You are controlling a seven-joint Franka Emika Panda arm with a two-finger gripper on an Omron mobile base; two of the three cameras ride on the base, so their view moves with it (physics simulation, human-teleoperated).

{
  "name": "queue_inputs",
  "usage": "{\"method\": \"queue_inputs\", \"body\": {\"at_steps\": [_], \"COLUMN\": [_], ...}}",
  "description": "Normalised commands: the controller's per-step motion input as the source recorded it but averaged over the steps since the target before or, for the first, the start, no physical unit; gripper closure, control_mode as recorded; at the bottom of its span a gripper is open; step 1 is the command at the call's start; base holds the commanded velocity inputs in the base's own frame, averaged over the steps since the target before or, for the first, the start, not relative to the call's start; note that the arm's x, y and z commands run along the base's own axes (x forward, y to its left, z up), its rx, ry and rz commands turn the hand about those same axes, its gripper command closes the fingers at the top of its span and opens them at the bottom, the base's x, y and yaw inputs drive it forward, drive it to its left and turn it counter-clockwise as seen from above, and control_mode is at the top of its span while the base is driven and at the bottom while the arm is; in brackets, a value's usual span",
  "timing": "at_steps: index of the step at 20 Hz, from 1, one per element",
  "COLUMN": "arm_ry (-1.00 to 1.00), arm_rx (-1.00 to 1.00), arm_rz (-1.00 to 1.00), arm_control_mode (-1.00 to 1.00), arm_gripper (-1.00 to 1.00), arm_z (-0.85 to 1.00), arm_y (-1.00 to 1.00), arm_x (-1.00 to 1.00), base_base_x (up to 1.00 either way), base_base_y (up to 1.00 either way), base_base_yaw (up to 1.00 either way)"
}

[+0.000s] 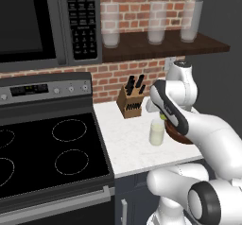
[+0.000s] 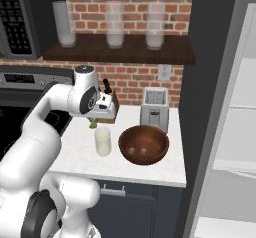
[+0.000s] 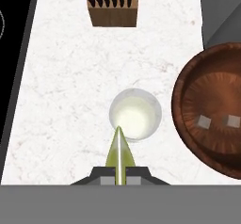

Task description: Grab a lemon wedge from the fridge and one ice cube from the ice bowl, and put them in the glass of lemonade.

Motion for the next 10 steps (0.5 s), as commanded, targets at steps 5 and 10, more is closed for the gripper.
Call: {"method": "queue_inputs", "body": {"at_steps": [5, 10], "arm_ry": [0.0, 0.0], "arm_rx": [0.0, 0.0], "arm_rz": [0.0, 0.0], "arm_control_mode": [-1.0, -1.0], "arm_gripper": [1.0, 1.0], "arm_z": [0.0, -0.07], "arm_y": [0.0, 0.0], "arm_x": [-0.01, 0.0], "base_base_x": [0.0, 0.0], "base_base_y": [0.0, 0.0], "base_base_yaw": [0.0, 0.0]}}
